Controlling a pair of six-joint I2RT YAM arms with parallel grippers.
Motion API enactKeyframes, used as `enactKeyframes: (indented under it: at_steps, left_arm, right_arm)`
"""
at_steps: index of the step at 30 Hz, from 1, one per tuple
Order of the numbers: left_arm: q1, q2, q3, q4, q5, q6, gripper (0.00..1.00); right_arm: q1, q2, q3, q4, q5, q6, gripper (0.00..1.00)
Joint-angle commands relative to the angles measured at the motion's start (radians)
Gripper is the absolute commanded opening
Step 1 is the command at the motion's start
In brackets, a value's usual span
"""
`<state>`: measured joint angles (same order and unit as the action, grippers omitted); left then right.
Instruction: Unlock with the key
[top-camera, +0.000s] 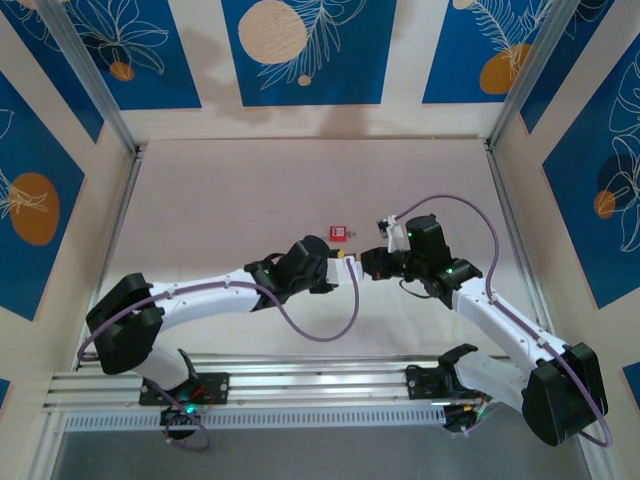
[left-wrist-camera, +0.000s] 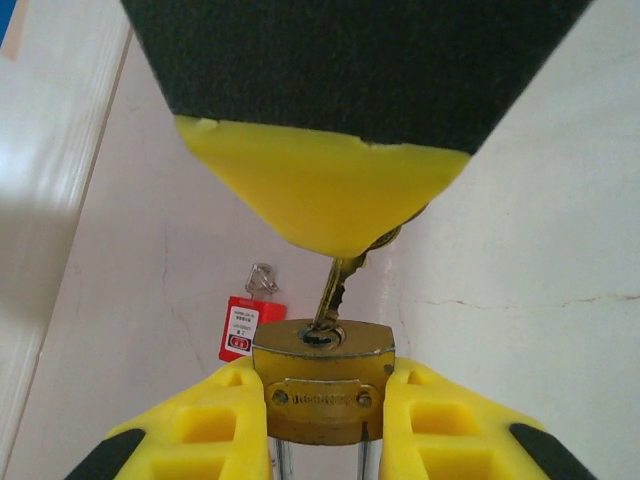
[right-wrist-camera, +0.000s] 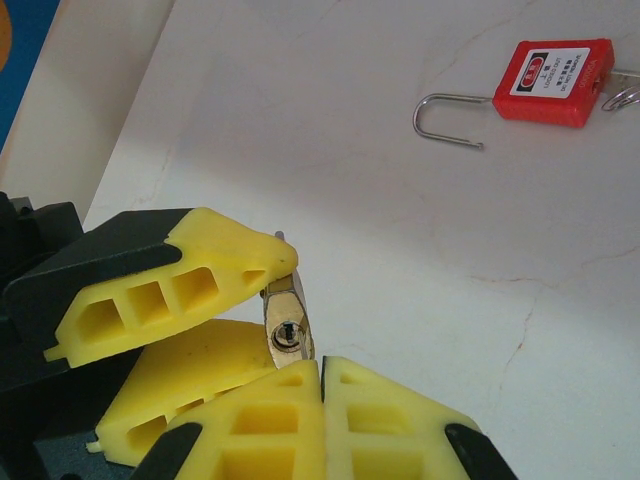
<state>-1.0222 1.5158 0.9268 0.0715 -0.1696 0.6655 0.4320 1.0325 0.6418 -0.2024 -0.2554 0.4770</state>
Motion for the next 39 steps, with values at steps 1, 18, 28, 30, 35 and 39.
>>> enactKeyframes:
  at_steps: [1, 18, 28, 30, 35, 39]
  left_arm:
    - [-0.015, 0.012, 0.026, 0.028, -0.001, 0.023, 0.22]
    - [-0.015, 0.008, 0.022, 0.039, -0.017, 0.029, 0.21]
    - [-0.016, 0.017, 0.021, 0.039, -0.026, 0.040, 0.19]
    - [-0.016, 0.017, 0.022, 0.039, -0.024, 0.039, 0.19]
    - [-0.017, 0.014, 0.024, 0.033, -0.019, 0.037, 0.19]
    - [-0.028, 0.014, 0.023, 0.033, -0.019, 0.033, 0.19]
  right_arm:
    - [0.001, 0.011, 0.007, 0.008, -0.024, 0.008, 0.00]
    - [-0.019, 0.038, -0.004, 0.021, -0.059, 0.019, 0.00]
    - [-0.021, 0.040, -0.027, 0.053, -0.083, 0.039, 0.00]
    - [-0.022, 0.045, -0.024, 0.055, -0.086, 0.037, 0.00]
    - [-0.022, 0.066, -0.024, 0.066, -0.097, 0.041, 0.00]
    - [-0.022, 0.075, -0.022, 0.074, -0.100, 0.044, 0.00]
